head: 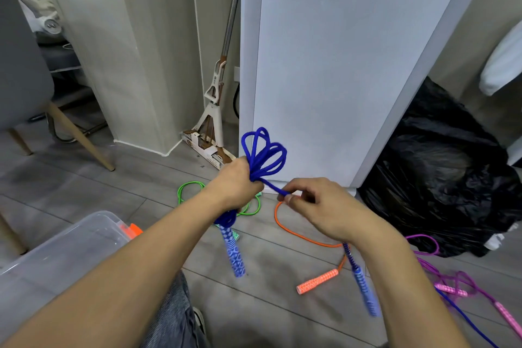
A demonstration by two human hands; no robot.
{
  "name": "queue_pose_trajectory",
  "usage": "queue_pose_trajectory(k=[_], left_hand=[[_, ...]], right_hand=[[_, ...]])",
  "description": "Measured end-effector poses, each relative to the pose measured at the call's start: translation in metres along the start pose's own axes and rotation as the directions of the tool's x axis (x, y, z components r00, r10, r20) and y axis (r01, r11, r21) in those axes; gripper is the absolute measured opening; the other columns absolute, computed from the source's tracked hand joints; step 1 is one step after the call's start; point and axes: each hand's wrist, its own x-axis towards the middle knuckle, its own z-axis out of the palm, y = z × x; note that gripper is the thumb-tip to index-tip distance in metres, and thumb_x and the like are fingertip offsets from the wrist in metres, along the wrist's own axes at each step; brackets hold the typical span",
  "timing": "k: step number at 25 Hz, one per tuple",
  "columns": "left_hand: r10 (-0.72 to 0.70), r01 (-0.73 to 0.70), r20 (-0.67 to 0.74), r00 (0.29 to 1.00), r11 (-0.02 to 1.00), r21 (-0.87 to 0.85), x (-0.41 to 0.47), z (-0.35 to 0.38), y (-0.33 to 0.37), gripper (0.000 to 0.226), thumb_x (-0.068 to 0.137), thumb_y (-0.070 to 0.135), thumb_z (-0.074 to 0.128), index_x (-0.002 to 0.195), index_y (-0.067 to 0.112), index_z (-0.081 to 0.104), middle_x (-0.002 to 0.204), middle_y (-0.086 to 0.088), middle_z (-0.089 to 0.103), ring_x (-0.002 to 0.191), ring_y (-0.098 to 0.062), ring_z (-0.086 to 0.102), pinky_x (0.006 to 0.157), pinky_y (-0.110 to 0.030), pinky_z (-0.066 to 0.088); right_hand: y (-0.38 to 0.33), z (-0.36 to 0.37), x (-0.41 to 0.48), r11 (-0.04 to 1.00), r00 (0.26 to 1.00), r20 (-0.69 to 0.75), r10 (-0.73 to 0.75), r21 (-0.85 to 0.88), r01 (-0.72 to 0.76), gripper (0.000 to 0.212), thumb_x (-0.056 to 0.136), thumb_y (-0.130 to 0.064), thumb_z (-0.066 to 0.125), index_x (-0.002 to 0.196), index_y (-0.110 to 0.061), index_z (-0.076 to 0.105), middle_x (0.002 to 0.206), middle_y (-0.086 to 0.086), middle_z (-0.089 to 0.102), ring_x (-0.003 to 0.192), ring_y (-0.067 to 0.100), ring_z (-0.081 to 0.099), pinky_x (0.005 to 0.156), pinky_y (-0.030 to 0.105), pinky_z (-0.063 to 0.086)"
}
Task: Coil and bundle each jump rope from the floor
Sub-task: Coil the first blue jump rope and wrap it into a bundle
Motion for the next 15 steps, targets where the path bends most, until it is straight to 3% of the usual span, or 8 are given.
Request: queue_pose_trajectory(k=[3, 5, 7, 11, 15], left_hand=[[-0.012, -0.003, 0.042, 0.999, 0.938, 0.347, -0.003, 0.001, -0.003, 0.033, 0.086, 0.022, 0.068, 0.115, 0.010, 0.056, 0.104, -0.011, 0.064, 0.088, -0.026, 0.060, 0.069, -0.031, 0.044], [0.053, -0.125, 0.147, 0.988, 0.831, 0.543, -0.010, 0.003, 0.003, 0.036, 0.090, 0.030, 0.065, 0.121, 0.016, 0.056, 0.112, -0.011, 0.065, 0.100, -0.030, 0.062, 0.074, -0.033, 0.044], [0.139, -0.296, 0.296, 0.945, 0.749, 0.593, -0.018, 0.006, 0.011, 0.032, 0.090, 0.036, 0.066, 0.118, 0.020, 0.061, 0.109, -0.008, 0.067, 0.100, -0.028, 0.062, 0.070, -0.029, 0.040], [0.262, -0.470, 0.465, 0.846, 0.779, 0.415, -0.031, 0.006, 0.027, 0.033, 0.082, 0.045, 0.075, 0.107, 0.024, 0.070, 0.093, 0.000, 0.071, 0.079, -0.017, 0.061, 0.064, -0.026, 0.043], [0.446, -0.436, 0.376, 0.812, 0.892, -0.117, -0.039, -0.004, 0.034, 0.020, 0.076, 0.031, 0.083, 0.082, 0.016, 0.071, 0.068, -0.003, 0.066, 0.061, -0.013, 0.059, 0.064, -0.032, 0.051]], right_hand=[[-0.014, 0.005, -0.003, 0.988, 0.992, 0.016, -0.125, -0.086, 0.126, 0.015, 0.097, -0.035, 0.059, 0.105, -0.036, 0.073, 0.066, -0.015, 0.053, 0.062, 0.004, 0.048, 0.058, 0.018, 0.034], [-0.015, 0.003, -0.002, 0.984, 0.982, -0.102, -0.160, -0.096, 0.150, 0.011, 0.094, -0.037, 0.065, 0.100, -0.035, 0.074, 0.068, -0.017, 0.057, 0.065, 0.002, 0.053, 0.061, 0.019, 0.038], [-0.010, -0.004, -0.002, 0.992, 0.966, -0.227, -0.125, -0.053, 0.116, 0.007, 0.087, -0.038, 0.073, 0.089, -0.031, 0.073, 0.064, -0.014, 0.060, 0.063, 0.005, 0.056, 0.062, 0.025, 0.045], [0.003, -0.018, -0.007, 0.981, 0.961, -0.277, -0.018, 0.181, 0.071, 0.012, 0.079, -0.030, 0.084, 0.079, -0.026, 0.073, 0.059, -0.013, 0.059, 0.056, 0.004, 0.050, 0.056, 0.018, 0.043], [0.017, -0.030, -0.006, 0.816, 0.981, -0.189, 0.051, 0.573, 0.068, 0.005, 0.081, -0.014, 0.080, 0.086, -0.014, 0.079, 0.083, 0.004, 0.077, 0.075, 0.012, 0.067, 0.072, 0.023, 0.054]])
